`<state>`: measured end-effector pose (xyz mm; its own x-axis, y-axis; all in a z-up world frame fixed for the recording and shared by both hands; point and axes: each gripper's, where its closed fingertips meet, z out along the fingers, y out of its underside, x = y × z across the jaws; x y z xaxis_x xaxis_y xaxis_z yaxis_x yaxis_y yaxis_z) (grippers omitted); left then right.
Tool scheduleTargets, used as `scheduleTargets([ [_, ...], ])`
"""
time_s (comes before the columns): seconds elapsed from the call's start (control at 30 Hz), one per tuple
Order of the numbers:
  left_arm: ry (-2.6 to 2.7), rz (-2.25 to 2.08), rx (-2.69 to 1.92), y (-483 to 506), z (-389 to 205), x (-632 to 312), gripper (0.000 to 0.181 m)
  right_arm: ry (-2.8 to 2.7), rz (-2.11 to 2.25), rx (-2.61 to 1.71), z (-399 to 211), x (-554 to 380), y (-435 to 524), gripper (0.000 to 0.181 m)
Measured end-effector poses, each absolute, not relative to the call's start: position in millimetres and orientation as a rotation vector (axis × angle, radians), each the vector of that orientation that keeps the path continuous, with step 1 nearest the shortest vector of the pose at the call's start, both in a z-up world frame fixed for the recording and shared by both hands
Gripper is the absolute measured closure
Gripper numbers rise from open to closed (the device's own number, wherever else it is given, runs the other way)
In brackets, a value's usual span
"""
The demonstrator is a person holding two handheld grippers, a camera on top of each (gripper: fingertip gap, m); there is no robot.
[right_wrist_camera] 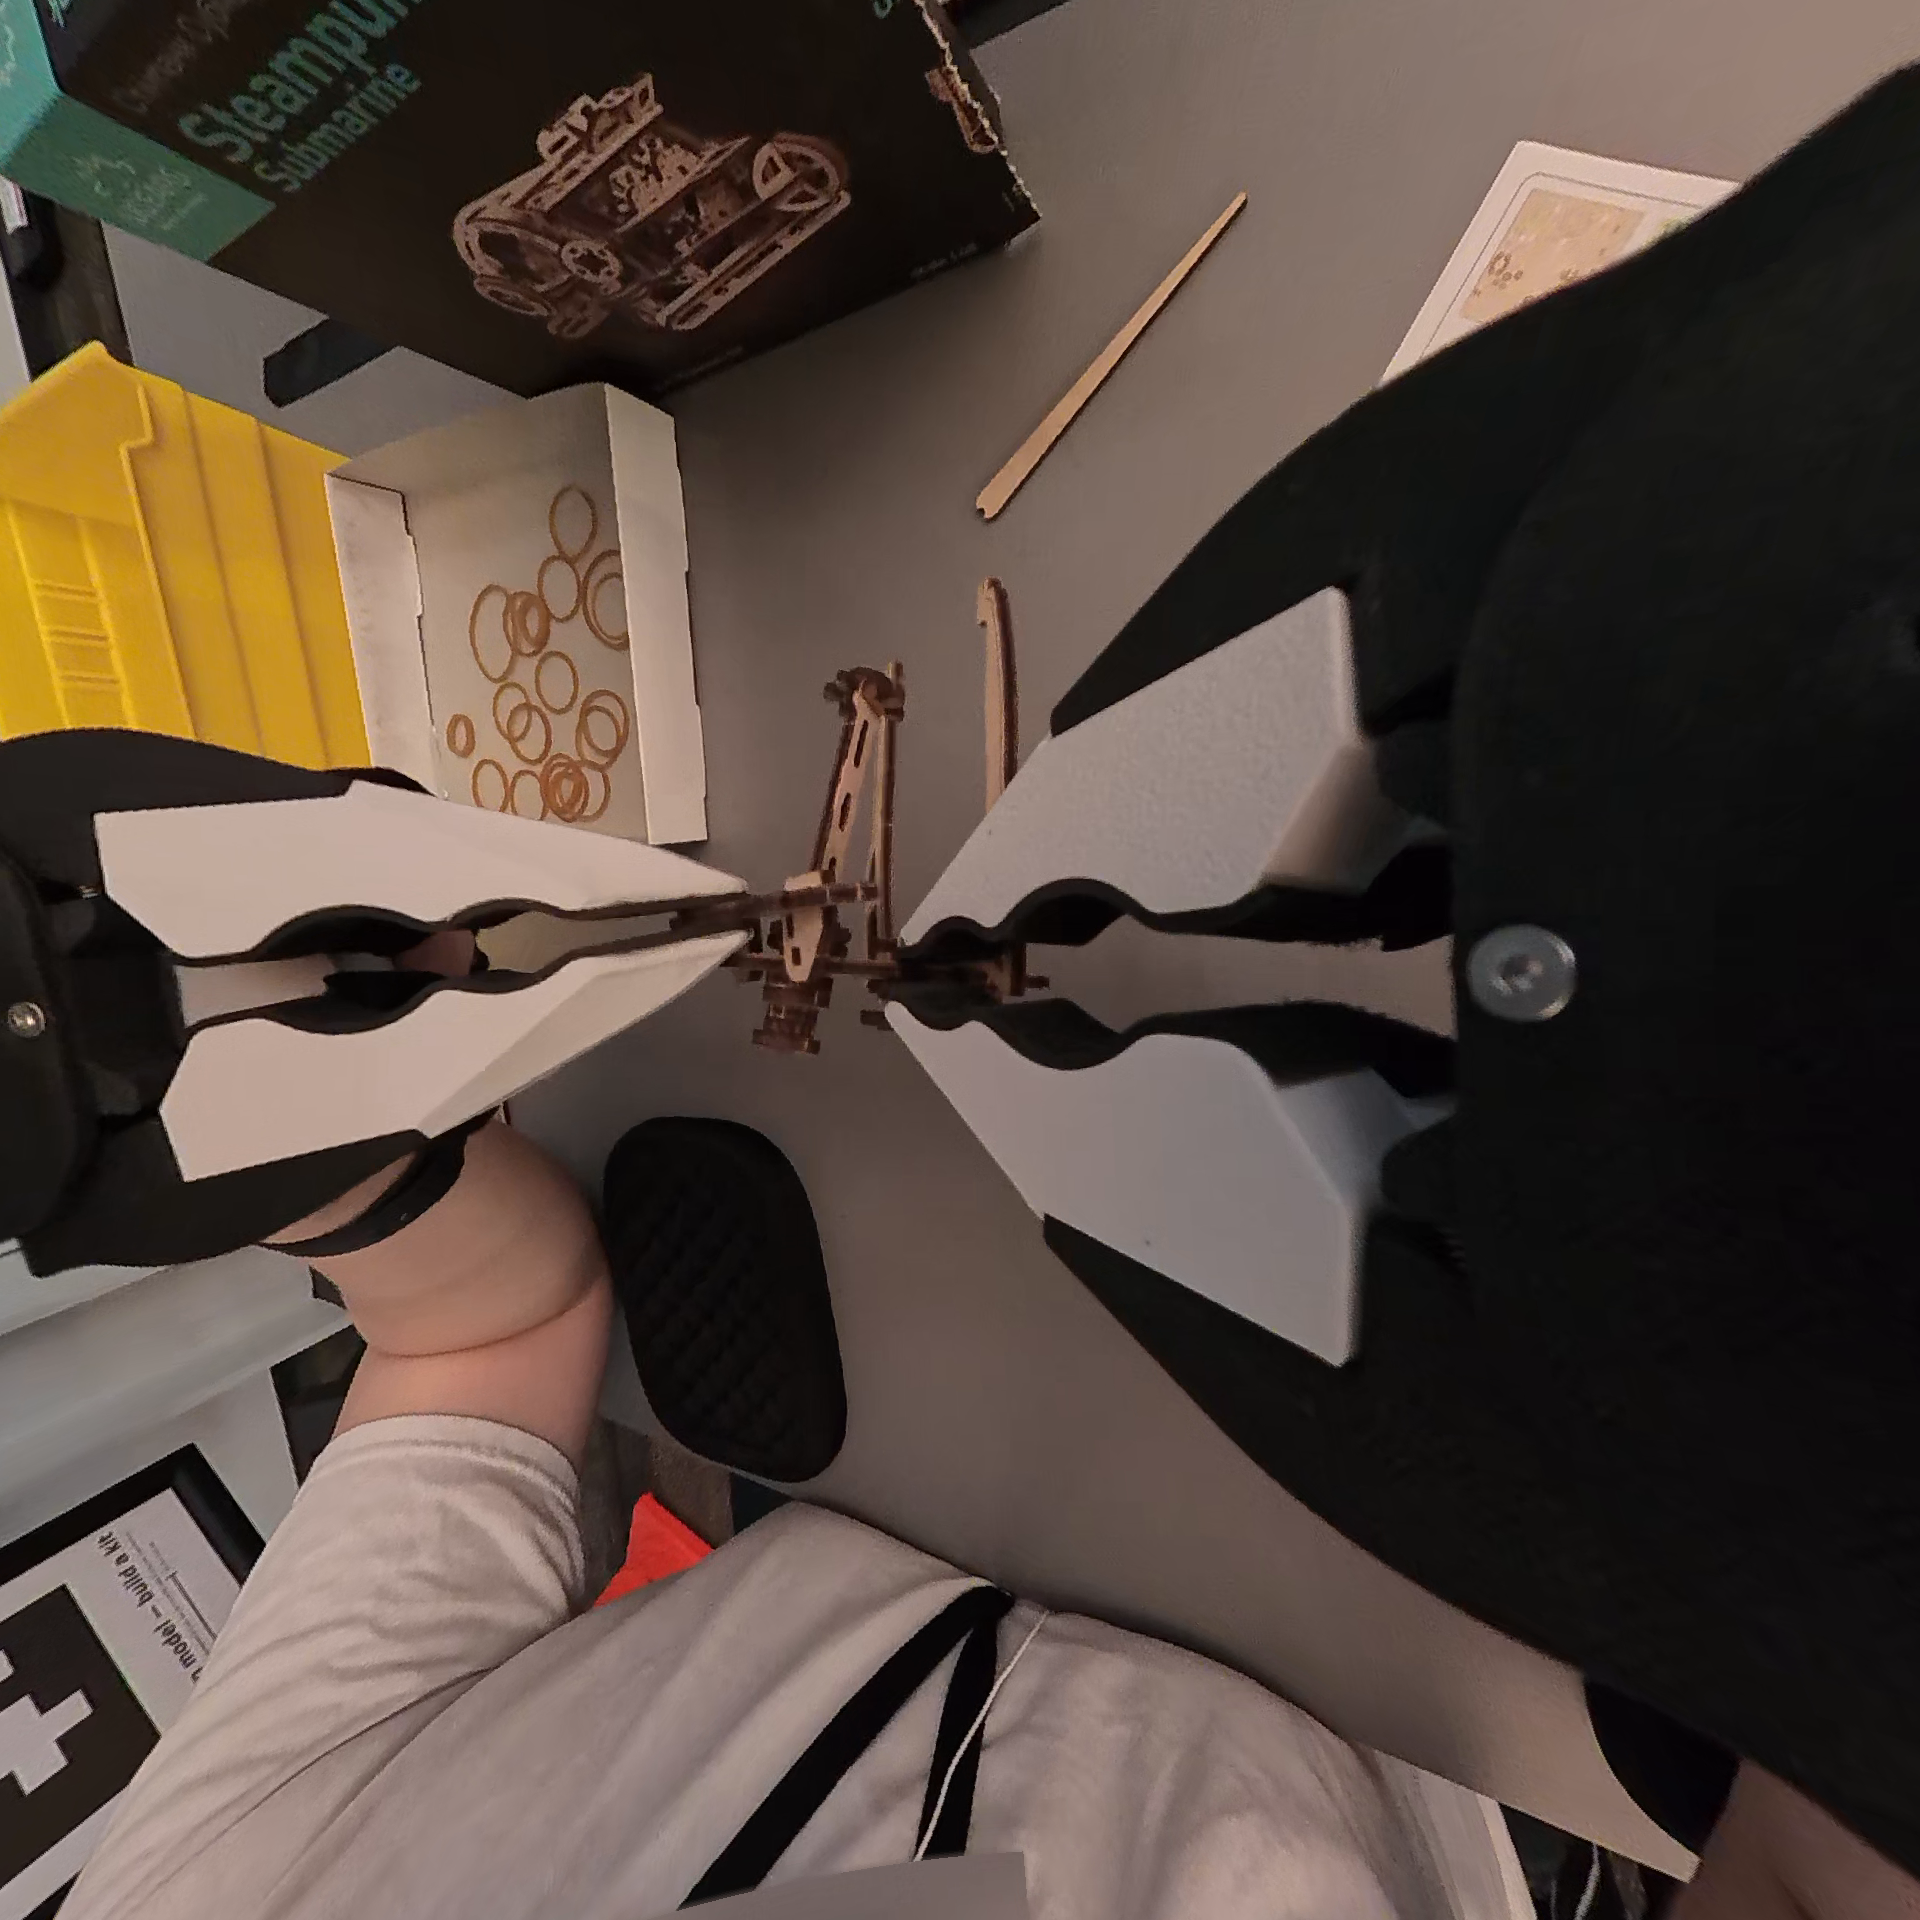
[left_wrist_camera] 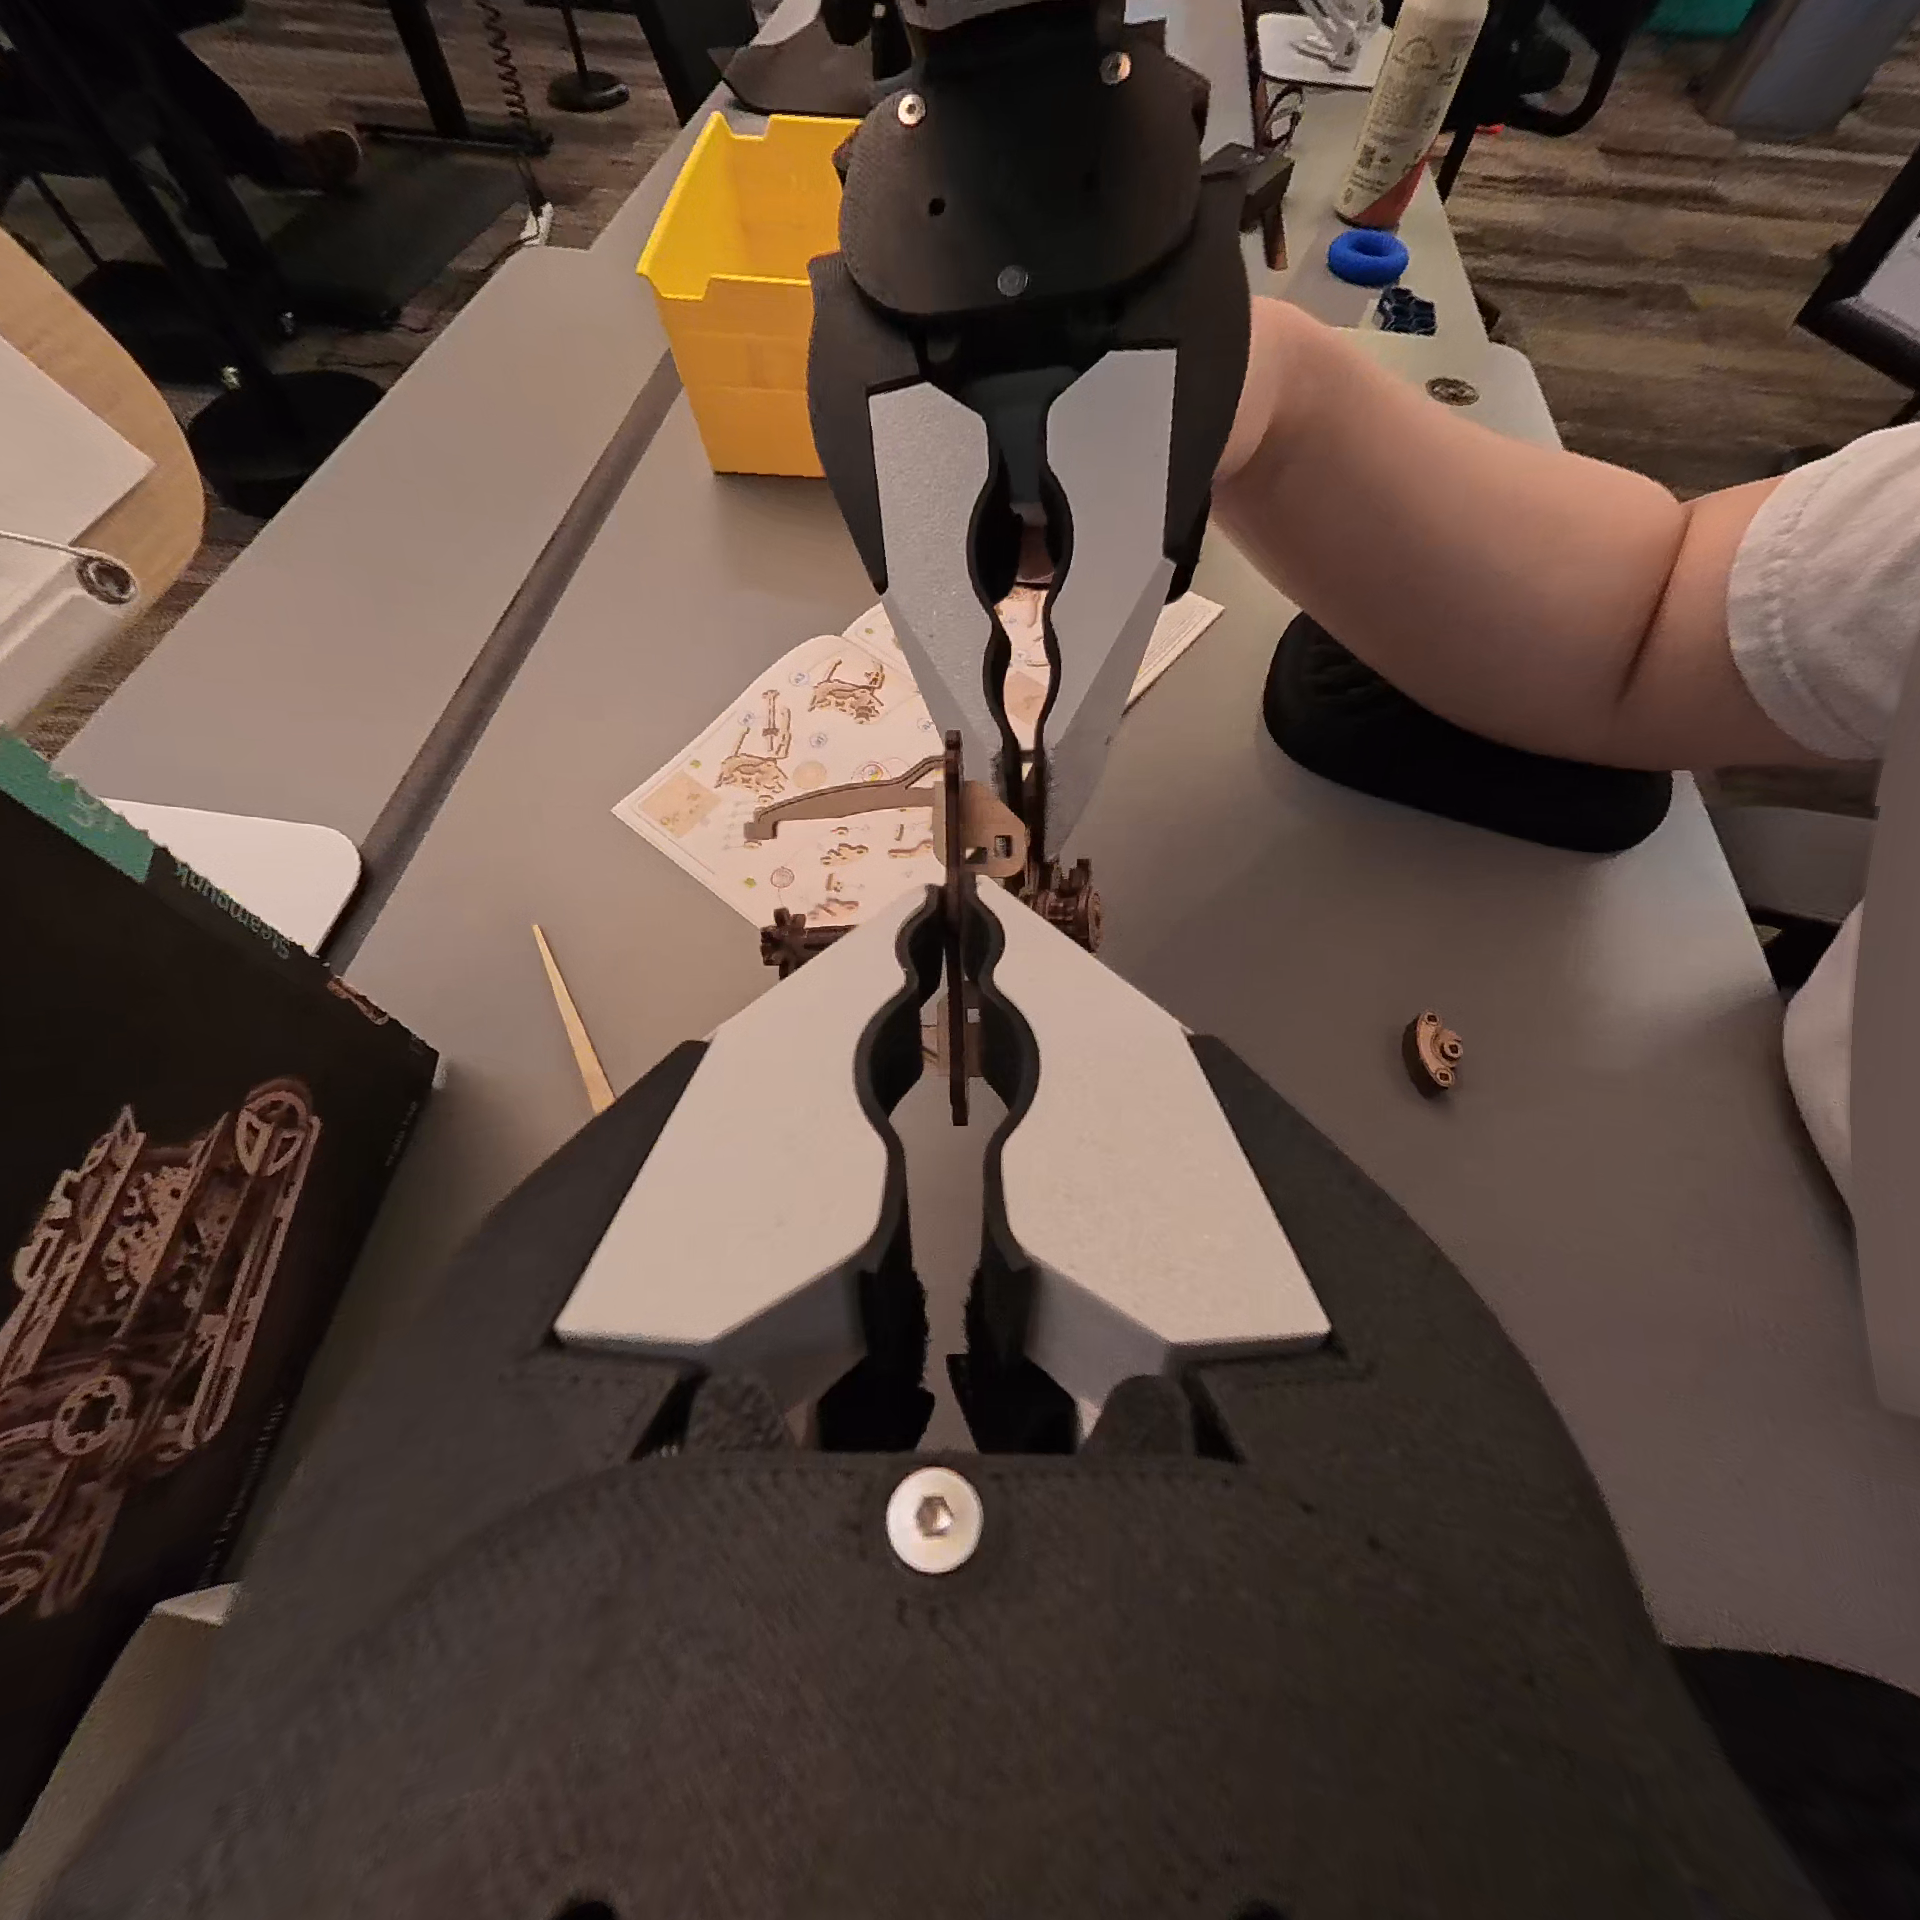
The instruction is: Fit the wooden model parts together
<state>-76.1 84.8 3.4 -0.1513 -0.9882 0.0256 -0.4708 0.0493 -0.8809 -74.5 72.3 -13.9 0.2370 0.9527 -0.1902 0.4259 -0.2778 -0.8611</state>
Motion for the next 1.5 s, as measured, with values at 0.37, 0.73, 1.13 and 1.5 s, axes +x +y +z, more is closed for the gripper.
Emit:
scheduleTargets([
  [0.37,1.713,-1.074,-1.483,85.7,-3.2,-76.3,0.179,-1.247,0.962,-1.866,-16.9,-79.1,75.5,0.18],
  [0.73,1.732,-1.11,-1.464,84.0,-6.0,-76.4,0.178,-1.235,0.977,-1.898,-18.5,-80.7,74.9,0.18],
  [1.13,1.752,-1.249,-1.401,71.1,3.2,-79.2,0.173,-1.254,1.022,-1.862,-11.1,-83.5,67.7,0.18],
  [1.5,1.718,-1.225,-1.346,73.1,14.0,-80.2,0.162,-1.22,1.126,-1.81,-0.2,-86.8,64.3,0.18],
])
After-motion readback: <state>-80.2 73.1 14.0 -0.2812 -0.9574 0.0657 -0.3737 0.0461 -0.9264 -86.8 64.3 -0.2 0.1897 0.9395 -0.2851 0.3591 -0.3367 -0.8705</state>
